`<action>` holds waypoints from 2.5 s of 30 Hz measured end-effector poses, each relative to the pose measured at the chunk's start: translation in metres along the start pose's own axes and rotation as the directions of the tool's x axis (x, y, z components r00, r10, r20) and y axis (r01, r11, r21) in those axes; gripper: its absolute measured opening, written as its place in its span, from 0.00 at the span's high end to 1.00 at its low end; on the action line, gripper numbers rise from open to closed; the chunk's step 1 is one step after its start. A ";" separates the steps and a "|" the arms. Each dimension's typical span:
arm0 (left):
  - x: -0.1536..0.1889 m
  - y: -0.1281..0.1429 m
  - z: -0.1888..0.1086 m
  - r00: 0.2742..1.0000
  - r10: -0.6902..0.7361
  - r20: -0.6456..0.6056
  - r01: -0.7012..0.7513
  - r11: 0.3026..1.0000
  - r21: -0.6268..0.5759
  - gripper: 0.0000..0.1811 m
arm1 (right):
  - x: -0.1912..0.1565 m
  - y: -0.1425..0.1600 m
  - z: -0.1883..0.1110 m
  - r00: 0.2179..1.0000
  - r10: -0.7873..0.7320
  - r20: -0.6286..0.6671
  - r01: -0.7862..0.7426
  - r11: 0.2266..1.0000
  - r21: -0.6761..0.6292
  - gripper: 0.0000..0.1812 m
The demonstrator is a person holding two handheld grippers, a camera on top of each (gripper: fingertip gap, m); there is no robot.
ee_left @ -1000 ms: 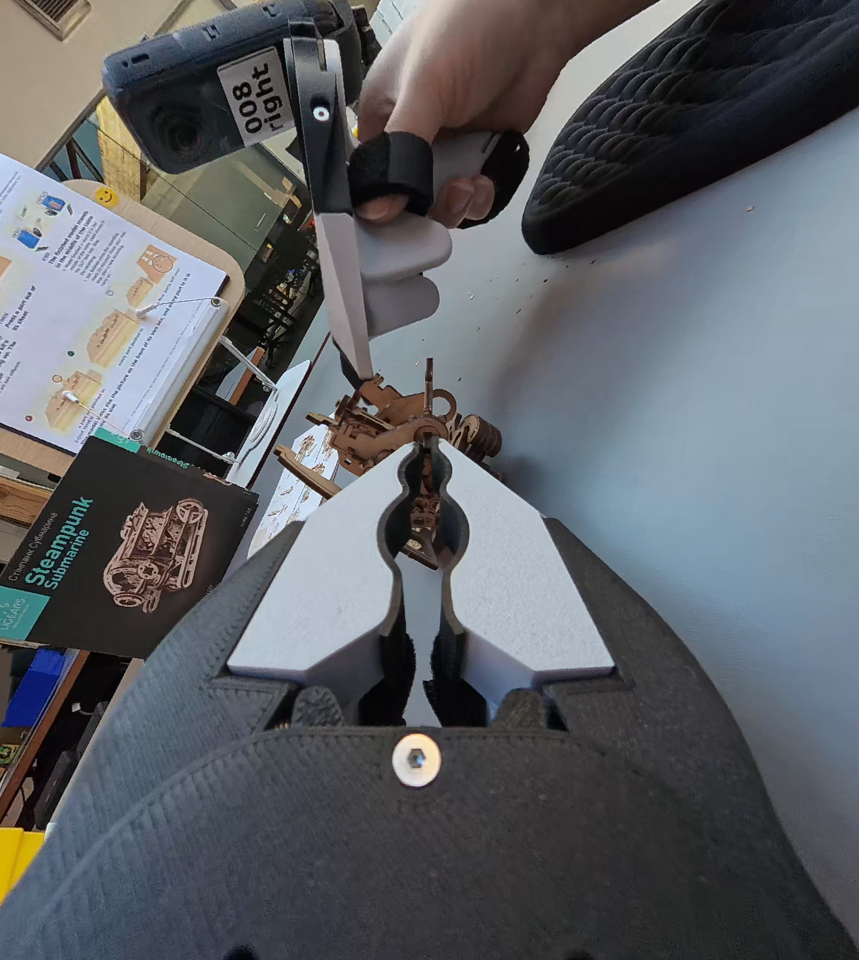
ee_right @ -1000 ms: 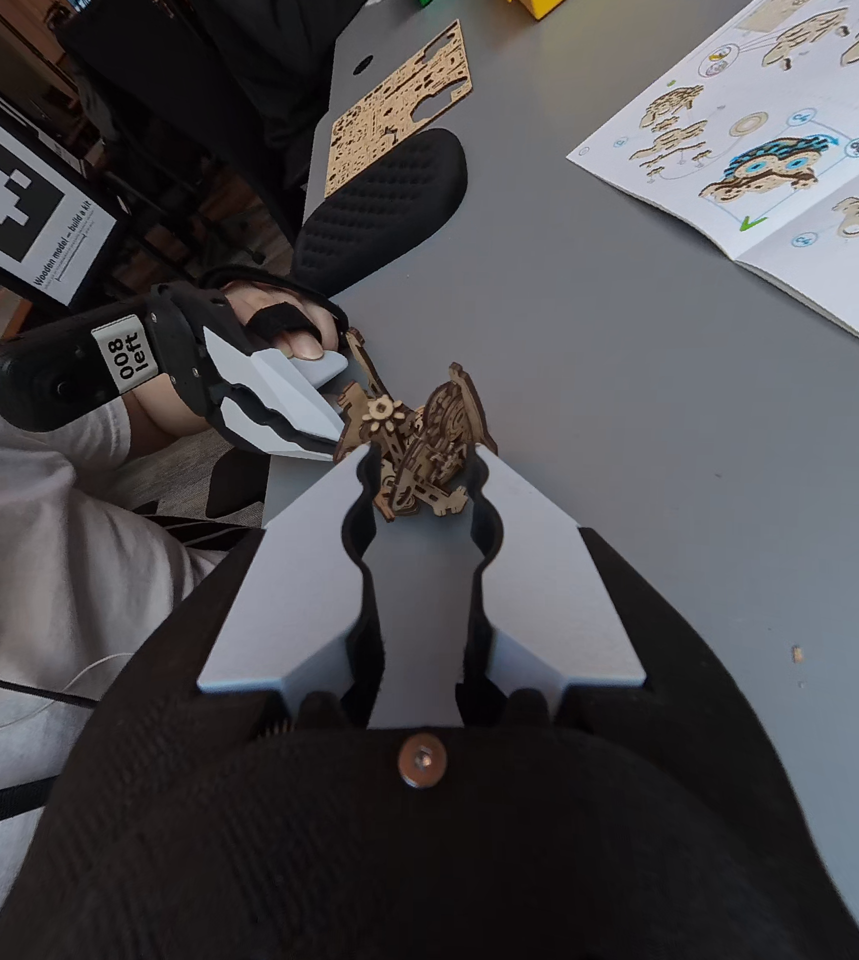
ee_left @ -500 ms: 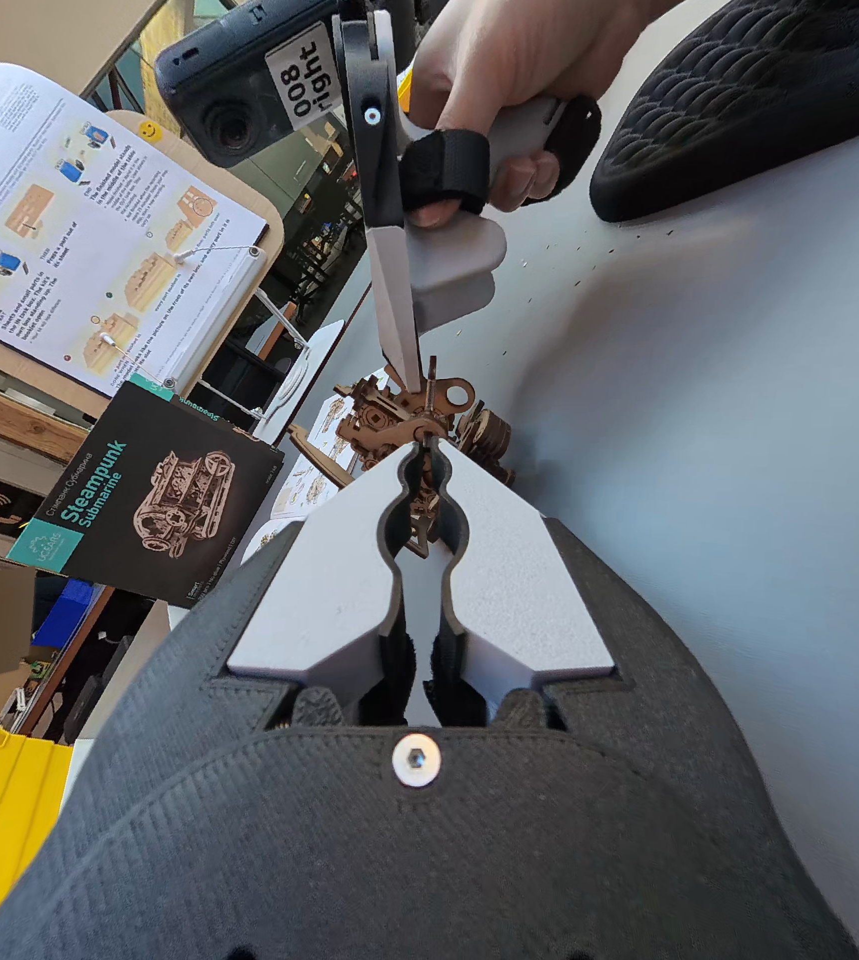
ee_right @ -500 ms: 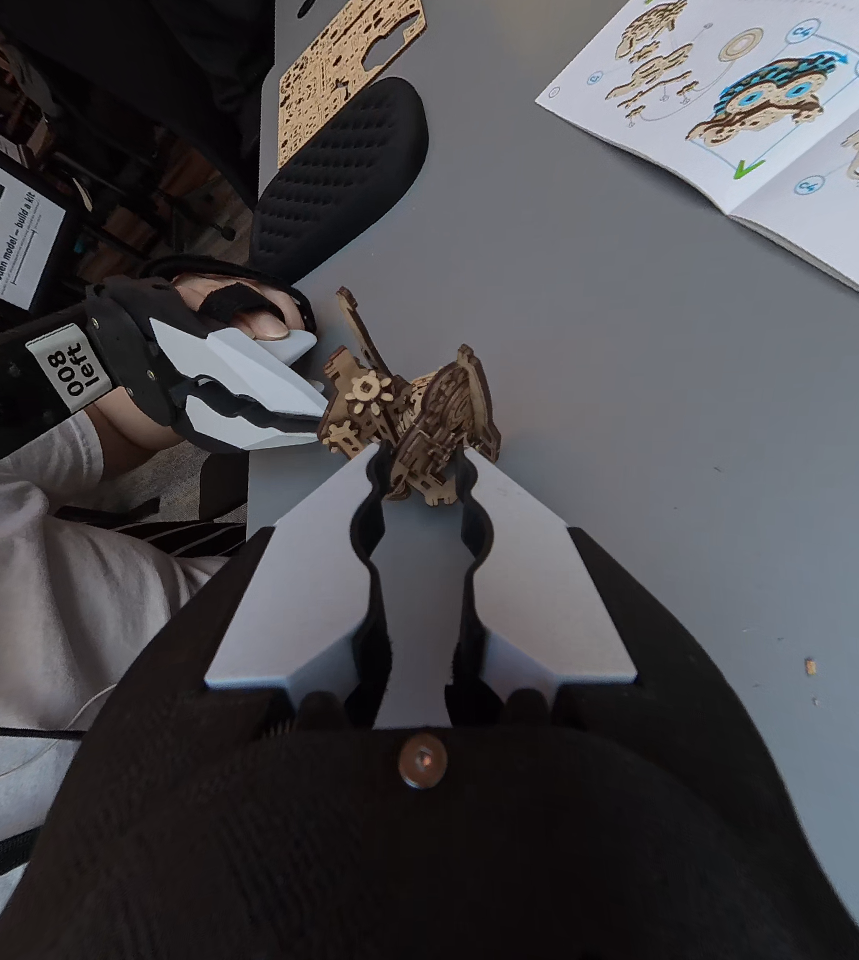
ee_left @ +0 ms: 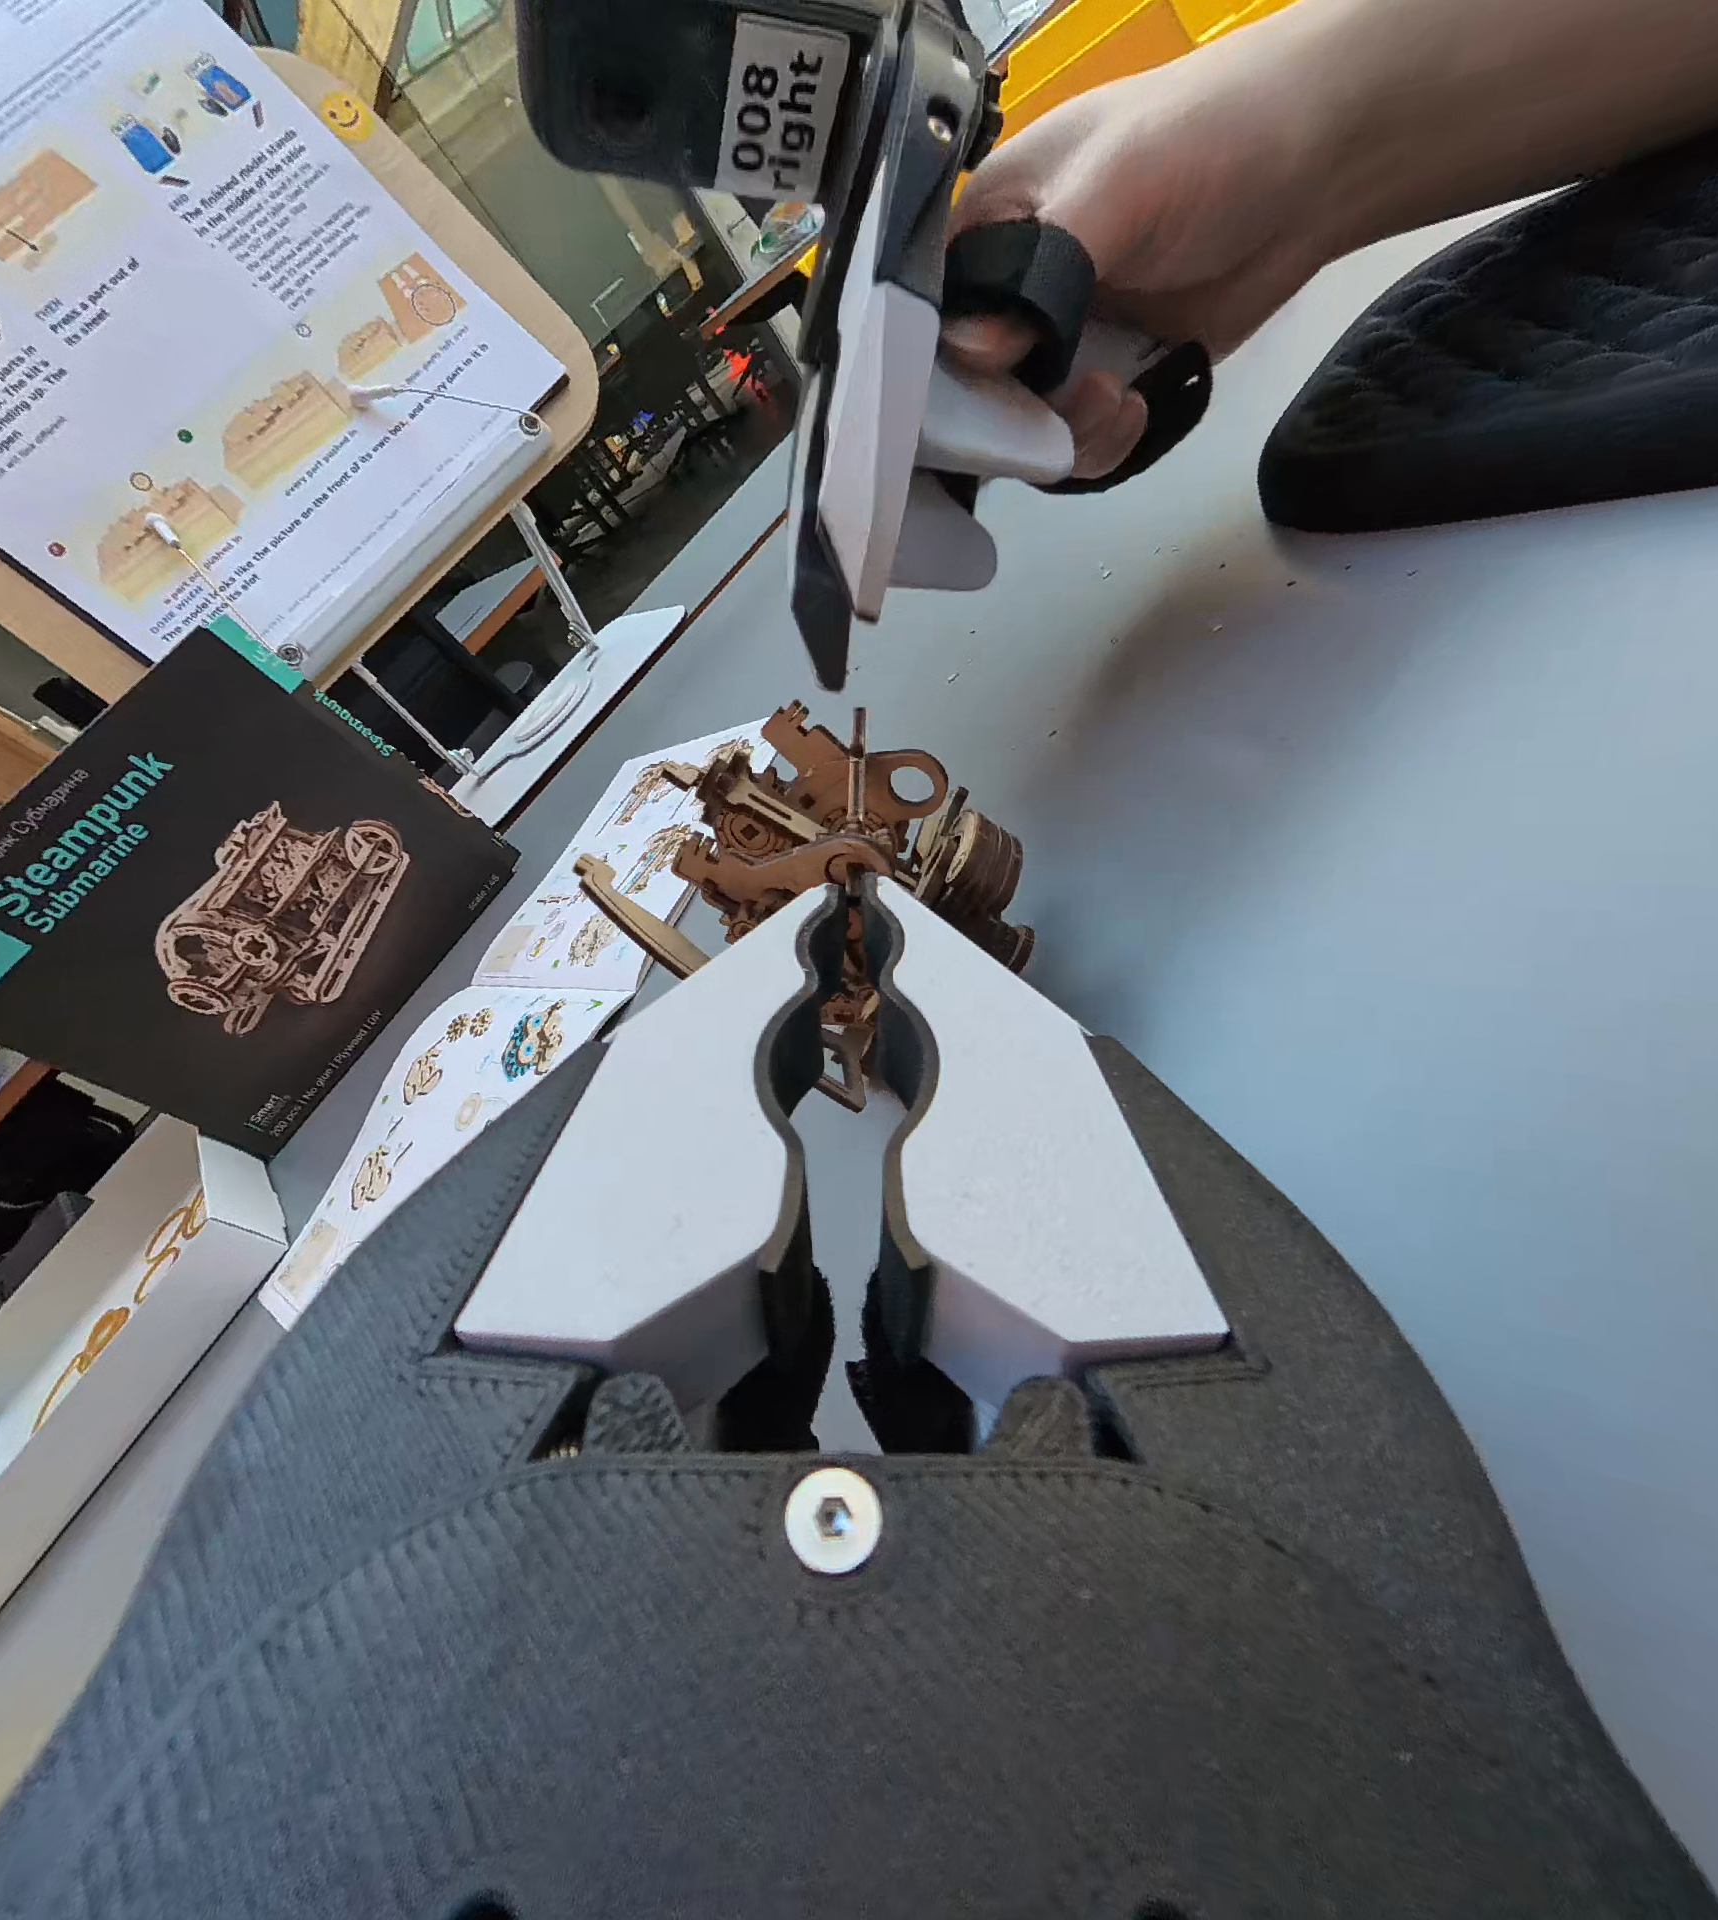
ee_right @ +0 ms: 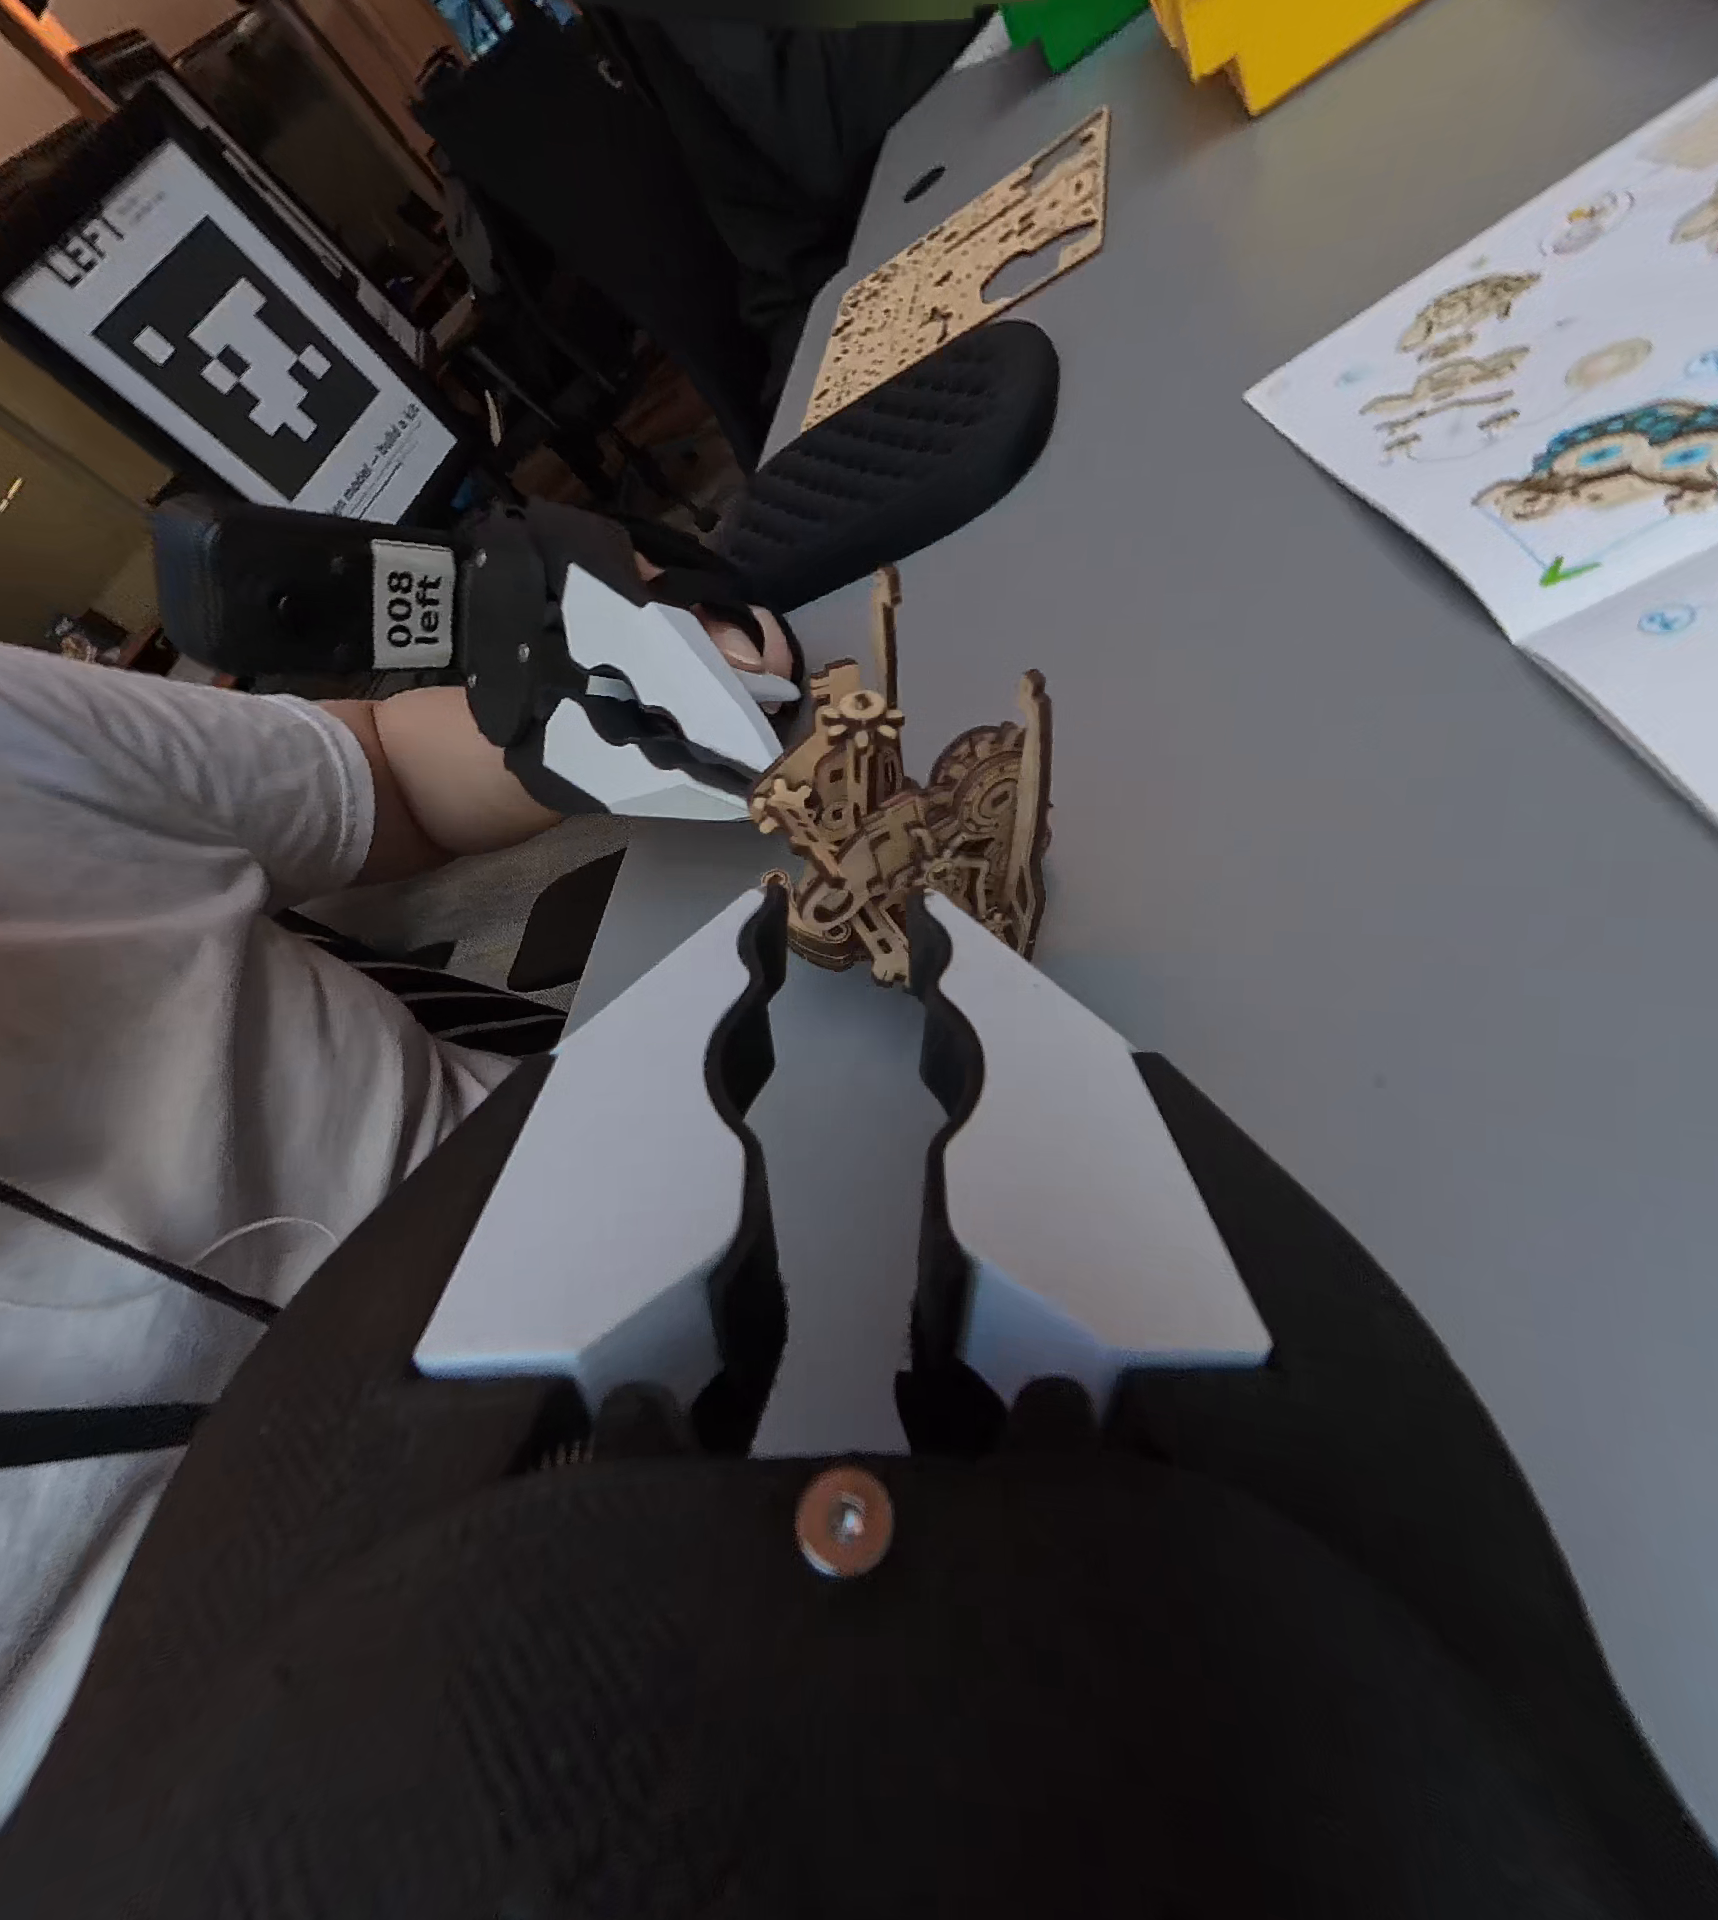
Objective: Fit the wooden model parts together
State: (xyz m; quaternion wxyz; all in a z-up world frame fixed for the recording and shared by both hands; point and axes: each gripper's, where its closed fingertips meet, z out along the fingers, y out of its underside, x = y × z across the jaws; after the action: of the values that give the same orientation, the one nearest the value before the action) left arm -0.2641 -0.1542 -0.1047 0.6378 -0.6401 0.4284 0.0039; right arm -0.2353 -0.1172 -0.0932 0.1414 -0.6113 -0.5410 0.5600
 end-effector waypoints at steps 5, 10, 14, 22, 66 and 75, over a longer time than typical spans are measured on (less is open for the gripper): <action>0.001 0.000 -0.003 1.000 0.008 -0.030 -0.008 1.000 0.021 1.00 | -0.011 -0.009 -0.010 0.868 -0.496 -0.024 0.495 0.868 -0.045 0.78; 0.004 -0.002 -0.007 0.994 -0.001 -0.105 0.007 0.998 0.057 1.00 | -0.021 -0.005 0.005 0.543 -0.839 -0.037 0.825 0.541 -0.165 0.78; 0.003 -0.003 -0.011 0.988 -0.005 -0.155 0.020 0.995 0.097 1.00 | -0.023 0.009 0.013 0.358 -0.933 0.022 0.905 0.342 -0.253 0.88; 0.003 -0.004 -0.014 0.984 -0.005 -0.175 0.026 0.992 0.121 1.00 | -0.021 0.012 0.021 0.345 -0.938 0.025 0.906 0.326 -0.270 0.99; -0.002 -0.004 -0.011 0.980 -0.091 -0.175 0.108 0.990 0.090 1.00 | -0.021 -0.009 0.019 0.653 -0.749 -0.115 0.717 0.660 -0.225 0.98; -0.007 -0.002 -0.009 0.993 -0.073 -0.092 0.079 0.995 0.068 1.00 | -0.011 0.003 0.015 0.898 -0.226 -0.378 0.215 0.974 -0.070 0.88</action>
State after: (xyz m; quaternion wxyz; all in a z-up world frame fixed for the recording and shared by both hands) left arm -0.2725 -0.1585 -0.0980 0.6401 -0.6323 0.4317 -0.0644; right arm -0.2442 -0.1336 -0.0947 0.2989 -0.6455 -0.5758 0.4030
